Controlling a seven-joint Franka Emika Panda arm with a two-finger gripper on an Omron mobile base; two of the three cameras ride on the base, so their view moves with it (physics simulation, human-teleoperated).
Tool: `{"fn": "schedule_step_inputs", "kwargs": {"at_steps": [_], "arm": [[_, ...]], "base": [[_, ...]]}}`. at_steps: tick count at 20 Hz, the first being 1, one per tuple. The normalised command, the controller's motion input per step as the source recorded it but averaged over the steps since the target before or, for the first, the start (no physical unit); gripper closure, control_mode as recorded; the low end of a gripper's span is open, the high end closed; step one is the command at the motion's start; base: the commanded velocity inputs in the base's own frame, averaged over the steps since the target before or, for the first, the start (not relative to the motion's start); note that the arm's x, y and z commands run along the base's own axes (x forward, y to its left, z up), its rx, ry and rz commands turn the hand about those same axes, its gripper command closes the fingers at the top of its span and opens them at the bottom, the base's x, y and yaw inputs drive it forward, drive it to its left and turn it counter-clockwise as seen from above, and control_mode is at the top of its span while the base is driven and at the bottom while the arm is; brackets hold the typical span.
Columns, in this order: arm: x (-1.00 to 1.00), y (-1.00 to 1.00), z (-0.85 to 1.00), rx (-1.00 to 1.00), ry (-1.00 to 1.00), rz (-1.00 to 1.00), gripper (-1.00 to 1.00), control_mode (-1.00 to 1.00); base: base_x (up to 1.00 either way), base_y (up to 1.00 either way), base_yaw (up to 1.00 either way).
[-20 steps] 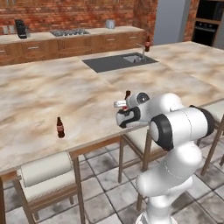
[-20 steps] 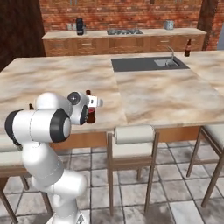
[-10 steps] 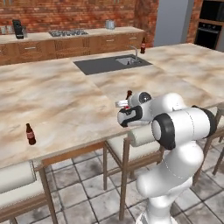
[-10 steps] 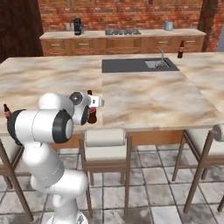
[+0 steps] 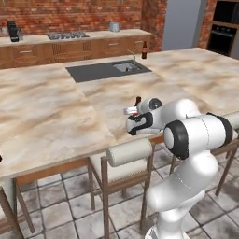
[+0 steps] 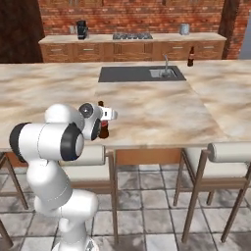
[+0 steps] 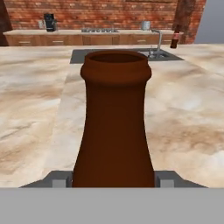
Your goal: Place the large bottle from the dining counter next to the other large bottle outside the sink, and place the small bottle from the dining counter next to the other small bottle inside the sink.
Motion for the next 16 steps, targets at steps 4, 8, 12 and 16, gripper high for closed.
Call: {"fn": "schedule_step_inputs", "kwargs": {"at_steps": [4,8,12,16], "arm": [[0.0,0.0,0.0,0.0,0.0,0.0,1.0,1.0],[0.0,0.0,0.0,0.0,0.0,0.0,1.0,1.0],[0.0,0.0,0.0,0.0,0.0,0.0,1.0,1.0],[0.0,0.0,0.0,0.0,0.0,0.0,1.0,1.0]], "base": [[0.01,-0.86,0.04],[0.0,-0.92,0.04],[0.0,-0.96,0.04],[0.0,-0.98,0.04]]}}
